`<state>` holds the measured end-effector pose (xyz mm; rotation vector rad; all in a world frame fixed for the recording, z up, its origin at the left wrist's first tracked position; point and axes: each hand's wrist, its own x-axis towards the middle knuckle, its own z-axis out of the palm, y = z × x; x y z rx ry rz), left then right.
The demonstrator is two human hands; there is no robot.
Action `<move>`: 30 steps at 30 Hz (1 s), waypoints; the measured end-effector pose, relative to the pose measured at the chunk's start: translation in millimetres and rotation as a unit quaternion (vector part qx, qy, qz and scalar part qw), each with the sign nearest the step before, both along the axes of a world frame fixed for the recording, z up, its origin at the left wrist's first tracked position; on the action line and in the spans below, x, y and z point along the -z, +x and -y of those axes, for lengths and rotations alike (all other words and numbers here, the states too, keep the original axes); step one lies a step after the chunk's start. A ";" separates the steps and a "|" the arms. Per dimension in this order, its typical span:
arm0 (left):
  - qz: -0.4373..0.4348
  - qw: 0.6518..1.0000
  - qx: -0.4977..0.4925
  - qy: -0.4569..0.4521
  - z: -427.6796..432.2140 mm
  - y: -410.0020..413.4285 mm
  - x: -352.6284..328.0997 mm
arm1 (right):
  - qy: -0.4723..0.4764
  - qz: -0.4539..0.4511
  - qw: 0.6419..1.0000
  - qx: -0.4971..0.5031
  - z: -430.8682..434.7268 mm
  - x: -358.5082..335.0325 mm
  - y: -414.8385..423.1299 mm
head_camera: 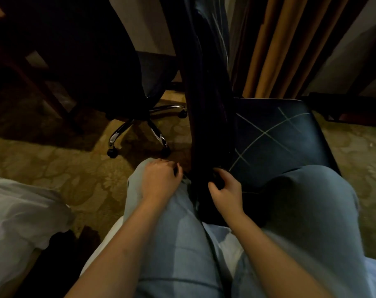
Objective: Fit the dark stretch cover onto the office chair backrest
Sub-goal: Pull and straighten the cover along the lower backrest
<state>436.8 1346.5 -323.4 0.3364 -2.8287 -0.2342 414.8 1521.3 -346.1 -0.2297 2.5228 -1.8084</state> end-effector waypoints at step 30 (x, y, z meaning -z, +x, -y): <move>-0.008 0.999 0.022 0.044 6.8 2.3 6.9 | 0.033 -0.095 0.995 0.013 3.1 -79.0 -13.1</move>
